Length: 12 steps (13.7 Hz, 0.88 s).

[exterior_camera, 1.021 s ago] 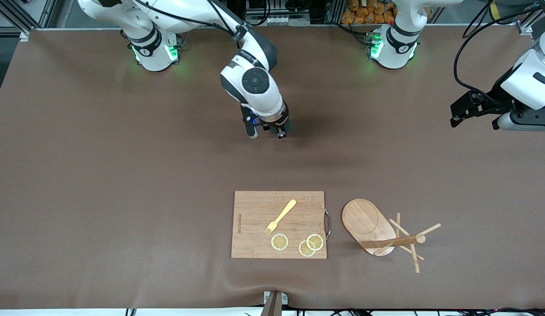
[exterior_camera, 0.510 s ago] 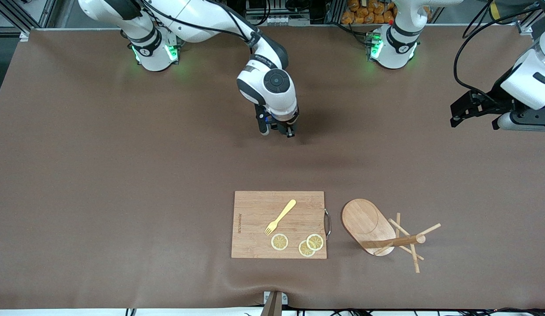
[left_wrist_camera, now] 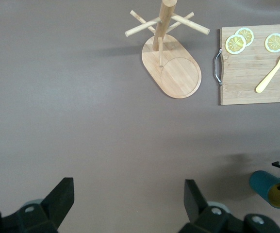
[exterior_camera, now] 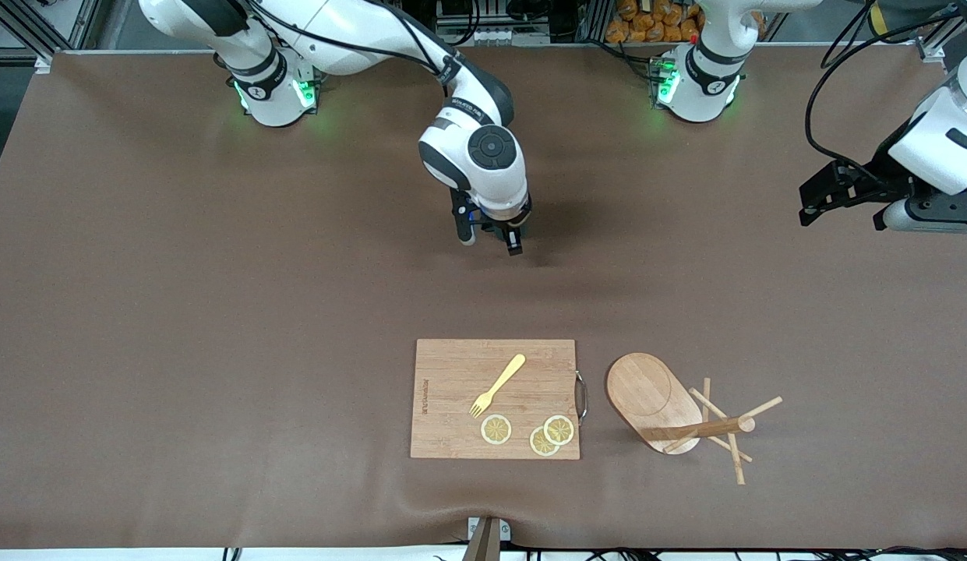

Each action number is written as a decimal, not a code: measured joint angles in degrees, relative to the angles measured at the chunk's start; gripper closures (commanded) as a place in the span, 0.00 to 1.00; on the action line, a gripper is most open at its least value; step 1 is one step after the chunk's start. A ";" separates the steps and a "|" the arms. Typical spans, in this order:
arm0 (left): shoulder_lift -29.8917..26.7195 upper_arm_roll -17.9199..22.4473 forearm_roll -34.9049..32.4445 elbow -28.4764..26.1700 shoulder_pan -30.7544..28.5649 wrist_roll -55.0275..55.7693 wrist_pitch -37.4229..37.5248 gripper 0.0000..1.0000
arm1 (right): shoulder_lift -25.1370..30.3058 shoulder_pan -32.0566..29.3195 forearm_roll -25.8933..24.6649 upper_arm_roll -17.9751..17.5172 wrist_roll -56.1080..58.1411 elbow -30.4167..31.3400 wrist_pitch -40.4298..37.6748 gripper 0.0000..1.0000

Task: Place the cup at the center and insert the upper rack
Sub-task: 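Carry the teal mug with the right gripper to the table middle, then release the mug and lift the right gripper while the left gripper approaches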

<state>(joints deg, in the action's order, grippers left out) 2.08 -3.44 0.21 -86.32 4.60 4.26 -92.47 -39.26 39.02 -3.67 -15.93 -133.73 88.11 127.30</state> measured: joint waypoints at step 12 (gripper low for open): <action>1.28 -0.69 0.02 -0.12 1.70 0.44 0.09 0.00 | 0.78 -11.45 0.29 -7.10 13.64 -9.22 -16.02 0.00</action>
<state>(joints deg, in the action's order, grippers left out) 3.36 -4.13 0.22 -86.44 6.30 4.70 -92.38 -38.48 27.57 -3.38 -23.03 -120.09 78.90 111.28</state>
